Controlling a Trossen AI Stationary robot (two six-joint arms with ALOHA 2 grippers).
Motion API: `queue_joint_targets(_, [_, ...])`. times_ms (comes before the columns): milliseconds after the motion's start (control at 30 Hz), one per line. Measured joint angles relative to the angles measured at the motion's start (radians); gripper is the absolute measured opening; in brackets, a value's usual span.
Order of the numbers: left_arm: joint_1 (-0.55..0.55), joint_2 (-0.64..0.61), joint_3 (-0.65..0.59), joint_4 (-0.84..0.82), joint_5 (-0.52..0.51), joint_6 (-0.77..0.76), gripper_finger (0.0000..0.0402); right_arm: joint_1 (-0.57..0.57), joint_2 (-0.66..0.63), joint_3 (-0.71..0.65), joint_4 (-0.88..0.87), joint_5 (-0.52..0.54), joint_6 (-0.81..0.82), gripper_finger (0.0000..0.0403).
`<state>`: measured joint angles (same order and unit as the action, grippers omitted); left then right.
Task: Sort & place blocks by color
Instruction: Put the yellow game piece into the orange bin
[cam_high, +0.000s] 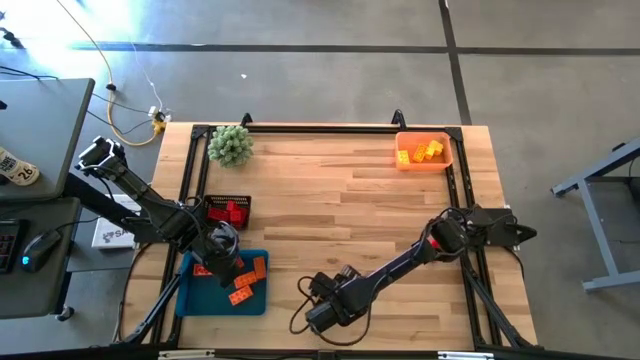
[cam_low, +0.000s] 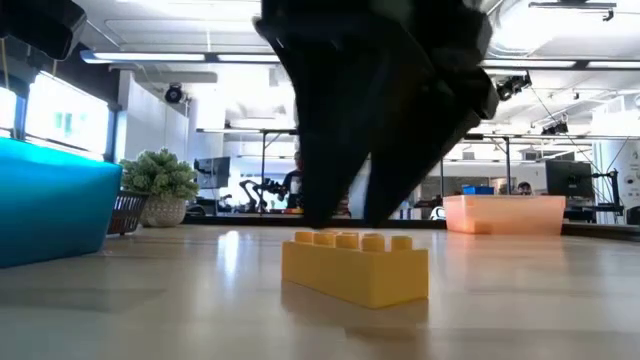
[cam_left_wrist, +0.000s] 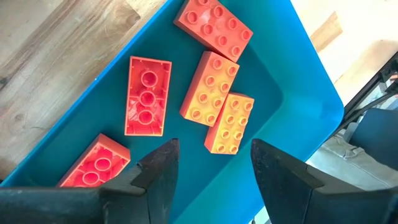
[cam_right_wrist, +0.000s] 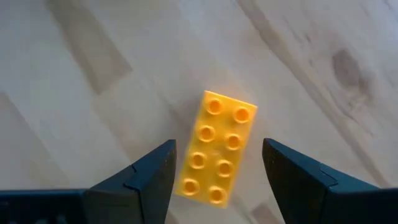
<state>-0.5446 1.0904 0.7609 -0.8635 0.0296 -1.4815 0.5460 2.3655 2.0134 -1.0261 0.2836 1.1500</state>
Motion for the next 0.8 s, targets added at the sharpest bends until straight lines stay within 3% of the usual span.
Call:
queue_joint_targets(433, [0.000, 0.000, 0.000, 0.000, 0.000, 0.015, 0.0188, -0.005, 0.007, 0.000, -0.001, -0.007, 0.084, 0.0224])
queue_joint_targets(667, [0.000, 0.000, 0.000, 0.000, 0.000, 0.019, 0.0188, -0.007, 0.053, 0.001, 0.006, -0.075, 0.122, 0.0224])
queue_joint_targets(800, [0.000, 0.000, 0.000, 0.000, 0.000, 0.019, 0.0188, -0.008, 0.053, 0.001, 0.001, -0.074, 0.136, 0.0193])
